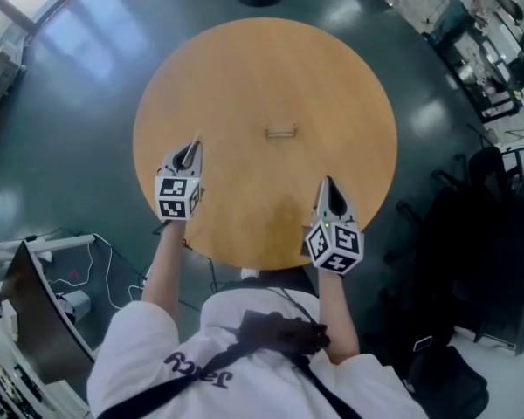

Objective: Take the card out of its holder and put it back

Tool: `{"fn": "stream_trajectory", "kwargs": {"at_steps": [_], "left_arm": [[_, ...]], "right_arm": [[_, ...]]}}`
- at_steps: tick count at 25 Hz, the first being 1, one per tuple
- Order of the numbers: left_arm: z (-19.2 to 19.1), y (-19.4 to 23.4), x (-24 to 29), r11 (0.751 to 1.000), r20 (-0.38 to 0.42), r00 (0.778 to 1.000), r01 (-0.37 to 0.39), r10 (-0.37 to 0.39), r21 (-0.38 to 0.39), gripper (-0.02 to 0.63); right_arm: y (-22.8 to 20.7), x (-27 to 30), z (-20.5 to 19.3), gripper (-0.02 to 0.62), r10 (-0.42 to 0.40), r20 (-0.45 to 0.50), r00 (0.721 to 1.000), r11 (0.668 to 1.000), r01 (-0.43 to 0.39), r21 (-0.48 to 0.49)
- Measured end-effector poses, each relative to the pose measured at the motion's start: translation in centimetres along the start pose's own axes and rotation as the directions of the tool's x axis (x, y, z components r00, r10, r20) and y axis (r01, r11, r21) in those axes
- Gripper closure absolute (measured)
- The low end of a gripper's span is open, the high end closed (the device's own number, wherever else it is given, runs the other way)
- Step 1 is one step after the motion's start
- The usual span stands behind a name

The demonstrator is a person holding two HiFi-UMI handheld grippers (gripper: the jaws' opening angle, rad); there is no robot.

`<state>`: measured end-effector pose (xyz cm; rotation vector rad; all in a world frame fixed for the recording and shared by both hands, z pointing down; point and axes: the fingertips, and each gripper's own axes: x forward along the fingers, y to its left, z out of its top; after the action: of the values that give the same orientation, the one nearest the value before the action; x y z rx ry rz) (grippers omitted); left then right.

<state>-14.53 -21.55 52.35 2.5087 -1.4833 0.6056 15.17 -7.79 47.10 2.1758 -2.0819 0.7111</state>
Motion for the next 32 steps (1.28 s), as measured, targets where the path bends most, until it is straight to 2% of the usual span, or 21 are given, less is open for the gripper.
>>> {"fn": "stream_trajectory", "kwargs": {"at_steps": [10, 17, 24, 28, 32], "left_arm": [[2.1, -0.7, 3.9, 0.994, -0.002, 0.997, 0.079, -0.079, 0.070, 0.578], [4.2, -2.2, 7.6, 0.974, -0.002, 0.983, 0.182, -0.183, 0.137, 0.578], [6.2, -5.4, 11.6, 0.920, -0.024, 0.948, 0.315, -0.319, 0.233, 0.578], [7.4, -7.5, 12.8, 0.872, -0.022, 0.914, 0.394, -0.406, 0.291, 0.578], [8.4, -9.1, 13.7, 0.835, -0.011, 0.884, 0.446, -0.468, 0.321, 0.578]], "right_arm": [[-0.5, 2.0, -1.0, 0.578, -0.015, -0.035, 0.999, 0.999, 0.016, 0.029], [-1.2, 2.8, -1.7, 0.578, -0.042, -0.061, 0.997, 0.998, 0.045, 0.048], [-2.4, 3.3, -1.6, 0.578, -0.069, -0.071, 0.995, 0.995, 0.074, 0.064], [-2.9, 3.5, -1.9, 0.578, -0.079, -0.083, 0.993, 0.994, 0.084, 0.064], [-3.4, 3.7, -2.5, 0.578, -0.092, -0.100, 0.991, 0.992, 0.099, 0.073]]}}
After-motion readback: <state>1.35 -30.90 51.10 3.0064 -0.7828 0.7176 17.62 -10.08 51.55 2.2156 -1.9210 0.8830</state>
